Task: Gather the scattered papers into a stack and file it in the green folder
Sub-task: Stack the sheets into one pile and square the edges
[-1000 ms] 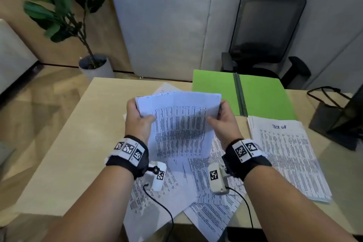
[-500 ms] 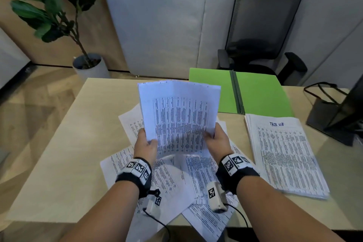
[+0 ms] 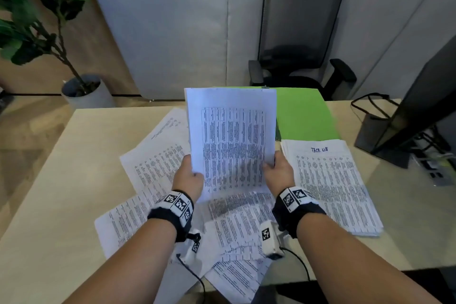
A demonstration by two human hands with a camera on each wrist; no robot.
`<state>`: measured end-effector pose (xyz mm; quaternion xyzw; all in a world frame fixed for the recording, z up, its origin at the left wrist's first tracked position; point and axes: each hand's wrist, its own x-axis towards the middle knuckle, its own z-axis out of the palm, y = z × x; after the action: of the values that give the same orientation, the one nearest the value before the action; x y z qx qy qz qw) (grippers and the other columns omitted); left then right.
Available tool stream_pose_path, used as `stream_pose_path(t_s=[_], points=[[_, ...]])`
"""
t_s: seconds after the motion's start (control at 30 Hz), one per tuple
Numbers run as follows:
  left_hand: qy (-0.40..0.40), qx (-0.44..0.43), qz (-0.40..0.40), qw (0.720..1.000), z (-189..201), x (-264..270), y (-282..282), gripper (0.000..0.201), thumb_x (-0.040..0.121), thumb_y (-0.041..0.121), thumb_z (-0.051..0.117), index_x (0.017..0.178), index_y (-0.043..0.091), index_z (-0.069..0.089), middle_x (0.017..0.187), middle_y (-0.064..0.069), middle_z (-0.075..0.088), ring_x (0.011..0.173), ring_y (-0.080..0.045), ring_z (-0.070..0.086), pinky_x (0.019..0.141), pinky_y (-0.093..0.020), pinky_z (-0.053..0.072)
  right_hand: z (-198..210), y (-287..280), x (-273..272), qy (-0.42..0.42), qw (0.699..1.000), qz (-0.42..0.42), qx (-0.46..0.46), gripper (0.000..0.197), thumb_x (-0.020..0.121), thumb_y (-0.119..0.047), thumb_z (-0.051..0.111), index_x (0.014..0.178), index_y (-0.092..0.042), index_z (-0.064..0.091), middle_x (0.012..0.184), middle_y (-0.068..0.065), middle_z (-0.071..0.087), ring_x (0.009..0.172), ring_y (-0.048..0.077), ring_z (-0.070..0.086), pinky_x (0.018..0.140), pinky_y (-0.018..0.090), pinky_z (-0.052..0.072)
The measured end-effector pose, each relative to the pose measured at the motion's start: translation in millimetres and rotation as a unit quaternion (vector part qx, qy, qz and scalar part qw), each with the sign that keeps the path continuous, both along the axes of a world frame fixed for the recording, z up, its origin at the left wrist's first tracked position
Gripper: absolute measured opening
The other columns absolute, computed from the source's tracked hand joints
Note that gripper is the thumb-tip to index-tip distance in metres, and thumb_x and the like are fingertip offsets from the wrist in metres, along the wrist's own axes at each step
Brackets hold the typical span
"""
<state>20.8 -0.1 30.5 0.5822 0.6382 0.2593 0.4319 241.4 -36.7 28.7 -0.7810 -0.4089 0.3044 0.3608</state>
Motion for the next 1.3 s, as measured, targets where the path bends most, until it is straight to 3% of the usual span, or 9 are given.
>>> stream_pose_path(t_s=[0.17, 0.27, 0.37, 0.5, 0.63, 0.87, 1.03, 1.17, 1.3], points=[[-0.009, -0.053, -0.100, 0.994, 1.1, 75.4, -6.6, 0.051, 0.091, -0.001, 0.045, 0.138, 0.017, 0.040, 0.125, -0.002, 0.058, 0.094, -0.014, 0.055, 0.074, -0.021, 0.045, -11.1, -19.3, 76.3, -0.016, 0.992, -0.119, -0.031, 0.028, 0.094, -0.005, 0.040, 0.116, -0.018, 0.050, 0.092, 0.011, 0.059, 0.072, 0.025, 0.055, 0.062, 0.027, 0.044], [-0.002, -0.081, -0.149, 0.985, -15.2, 120.0, -23.2, 0.049, 0.088, -0.001, 0.050, 0.135, 0.013, 0.044, 0.124, -0.004, 0.060, 0.101, -0.016, 0.055, 0.086, -0.025, 0.045, -29.8, -44.5, 117.3, -0.029, 0.982, -0.176, -0.053, 0.031, 0.092, -0.006, 0.042, 0.119, -0.019, 0.052, 0.092, 0.013, 0.061, 0.078, 0.031, 0.059, 0.068, 0.034, 0.051], [0.006, -0.101, -0.179, 0.979, -31.3, 157.6, -38.0, 0.049, 0.087, 0.002, 0.054, 0.133, 0.014, 0.046, 0.106, 0.000, 0.063, 0.094, -0.019, 0.061, 0.079, -0.029, 0.052, -43.1, -66.9, 152.6, -0.030, 0.976, -0.203, -0.078, 0.038, 0.091, -0.004, 0.043, 0.126, -0.015, 0.051, 0.095, 0.013, 0.057, 0.085, 0.034, 0.060, 0.074, 0.037, 0.052], [0.015, -0.135, -0.199, 0.971, -41.8, 194.2, -51.0, 0.044, 0.086, 0.005, 0.057, 0.126, 0.019, 0.047, 0.094, -0.002, 0.065, 0.084, -0.023, 0.066, 0.074, -0.041, 0.058, -47.0, -86.0, 193.5, -0.036, 0.973, -0.201, -0.111, 0.043, 0.090, 0.002, 0.042, 0.131, -0.009, 0.050, 0.115, 0.020, 0.060, 0.098, 0.035, 0.058, 0.071, 0.025, 0.042], [0.043, -0.144, -0.203, 0.968, -51.7, 215.0, -57.0, 0.041, 0.085, 0.002, 0.059, 0.122, 0.017, 0.049, 0.082, 0.005, 0.062, 0.078, -0.017, 0.062, 0.066, -0.030, 0.054, -61.4, -91.2, 219.5, -0.058, 0.973, -0.182, -0.129, 0.040, 0.086, 0.003, 0.041, 0.119, -0.010, 0.059, 0.110, 0.014, 0.063, 0.095, 0.032, 0.060, 0.079, 0.027, 0.043], [0.089, -0.124, -0.208, 0.966, -61.2, 225.3, -57.5, 0.052, 0.081, 0.009, 0.064, 0.130, 0.018, 0.050, 0.089, 0.000, 0.065, 0.085, -0.020, 0.064, 0.078, -0.033, 0.057, -71.7, -93.2, 225.9, -0.143, 0.962, -0.165, -0.164, 0.059, 0.079, 0.004, 0.046, 0.136, -0.011, 0.049, 0.123, 0.017, 0.045, 0.114, 0.037, 0.048, 0.101, 0.035, 0.041], [0.100, -0.092, -0.212, 0.968, -57.2, 223.0, -54.4, 0.056, 0.083, 0.007, 0.061, 0.137, 0.011, 0.047, 0.108, -0.004, 0.065, 0.097, -0.022, 0.063, 0.083, -0.028, 0.053, -69.6, -91.7, 214.9, -0.235, 0.953, -0.119, -0.149, 0.067, 0.072, 0.002, 0.058, 0.137, -0.009, 0.047, 0.141, 0.013, 0.042, 0.122, 0.038, 0.041, 0.102, 0.041, 0.038], [0.096, -0.078, -0.204, 0.971, -53.8, 207.7, -50.2, 0.058, 0.088, 0.013, 0.059, 0.143, 0.013, 0.042, 0.121, -0.005, 0.059, 0.104, -0.019, 0.060, 0.091, -0.034, 0.052, -66.6, -85.8, 190.3, -0.230, 0.964, -0.089, -0.094, 0.060, 0.072, 0.009, 0.052, 0.129, -0.010, 0.057, 0.138, 0.010, 0.046, 0.124, 0.035, 0.039, 0.104, 0.041, 0.036], [0.097, -0.069, -0.184, 0.976, -50.0, 175.1, -44.7, 0.053, 0.090, 0.014, 0.057, 0.141, 0.015, 0.043, 0.123, -0.004, 0.058, 0.107, -0.019, 0.059, 0.089, -0.027, 0.049, -64.1, -73.7, 155.2, -0.204, 0.974, -0.028, -0.097, 0.058, 0.077, 0.012, 0.045, 0.127, -0.013, 0.058, 0.133, 0.006, 0.048, 0.122, 0.028, 0.039, 0.106, 0.039, 0.034]])
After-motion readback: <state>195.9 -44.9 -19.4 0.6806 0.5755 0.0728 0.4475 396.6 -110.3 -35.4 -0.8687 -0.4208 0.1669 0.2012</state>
